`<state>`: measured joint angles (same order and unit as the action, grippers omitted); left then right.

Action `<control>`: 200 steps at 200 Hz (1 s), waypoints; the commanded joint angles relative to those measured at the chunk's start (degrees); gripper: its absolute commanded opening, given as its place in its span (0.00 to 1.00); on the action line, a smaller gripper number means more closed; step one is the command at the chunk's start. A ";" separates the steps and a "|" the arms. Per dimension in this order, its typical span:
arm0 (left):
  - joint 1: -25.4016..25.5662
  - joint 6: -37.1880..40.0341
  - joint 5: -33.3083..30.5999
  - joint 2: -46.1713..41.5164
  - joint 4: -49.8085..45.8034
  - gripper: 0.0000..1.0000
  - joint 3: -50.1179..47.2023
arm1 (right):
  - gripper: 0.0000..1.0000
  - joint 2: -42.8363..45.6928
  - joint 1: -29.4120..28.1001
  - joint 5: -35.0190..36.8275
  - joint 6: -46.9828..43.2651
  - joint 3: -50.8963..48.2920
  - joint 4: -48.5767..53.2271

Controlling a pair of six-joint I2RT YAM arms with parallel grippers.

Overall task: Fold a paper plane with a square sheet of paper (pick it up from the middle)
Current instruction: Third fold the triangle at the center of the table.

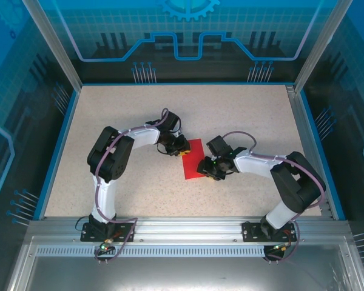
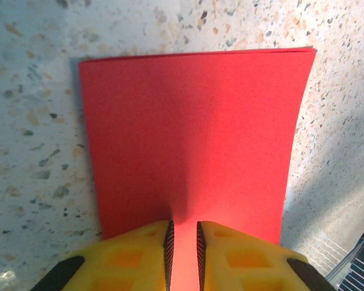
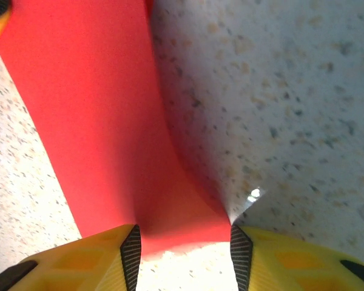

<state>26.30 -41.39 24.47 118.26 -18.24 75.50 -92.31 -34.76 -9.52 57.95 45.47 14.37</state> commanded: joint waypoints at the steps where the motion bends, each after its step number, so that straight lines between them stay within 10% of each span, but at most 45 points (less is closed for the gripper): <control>1: -0.09 1.68 -0.13 1.37 -2.45 0.21 0.52 | 0.46 -1.29 1.15 -0.96 0.22 0.38 -5.84; 108: -0.10 2.04 -0.20 1.35 -2.54 0.21 0.52 | 0.58 -2.35 5.34 -4.51 -7.19 1.62 -10.64; 200: -0.06 2.36 -0.59 0.96 -3.12 0.21 0.45 | 0.45 -4.52 6.63 -10.97 -8.88 2.61 -12.35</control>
<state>26.30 -40.32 24.45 118.26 -18.76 75.50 -98.74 -28.75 -19.18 49.65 48.40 2.00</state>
